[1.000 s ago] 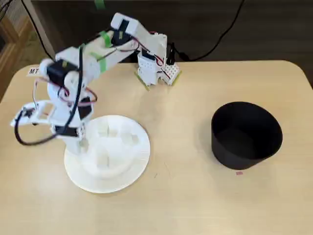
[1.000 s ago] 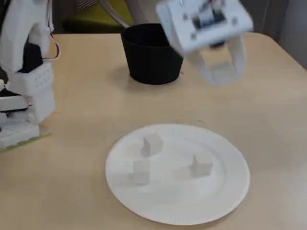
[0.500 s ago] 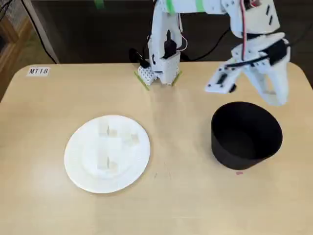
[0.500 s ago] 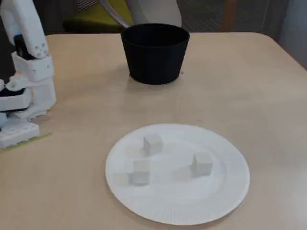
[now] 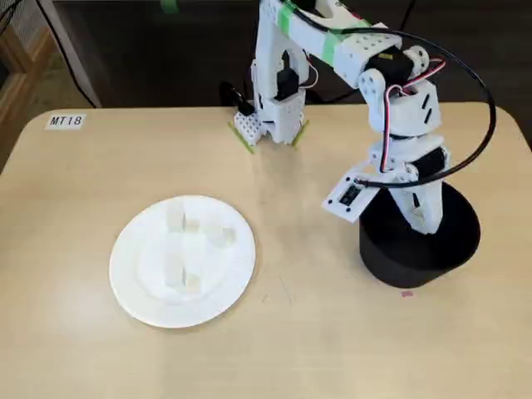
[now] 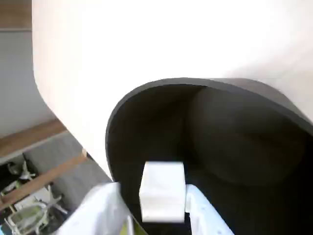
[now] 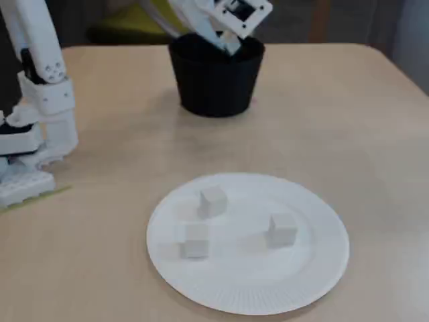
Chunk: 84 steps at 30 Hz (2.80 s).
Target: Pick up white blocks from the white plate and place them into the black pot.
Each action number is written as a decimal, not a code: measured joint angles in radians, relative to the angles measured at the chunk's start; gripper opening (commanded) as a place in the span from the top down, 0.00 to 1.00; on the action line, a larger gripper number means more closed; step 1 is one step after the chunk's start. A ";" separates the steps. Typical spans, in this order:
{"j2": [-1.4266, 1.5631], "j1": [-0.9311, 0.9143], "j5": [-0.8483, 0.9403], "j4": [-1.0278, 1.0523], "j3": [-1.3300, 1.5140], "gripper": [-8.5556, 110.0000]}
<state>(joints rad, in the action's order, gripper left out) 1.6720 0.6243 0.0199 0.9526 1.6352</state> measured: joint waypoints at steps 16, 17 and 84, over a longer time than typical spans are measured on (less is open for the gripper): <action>0.270 -0.696 0.224 0.333 0.000 0.95; 0.249 -0.781 0.287 0.362 0.000 0.95; 0.518 -0.551 -0.055 -0.086 0.146 0.95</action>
<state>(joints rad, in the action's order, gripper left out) 2.1905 0.0736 -0.0353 0.8667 1.7810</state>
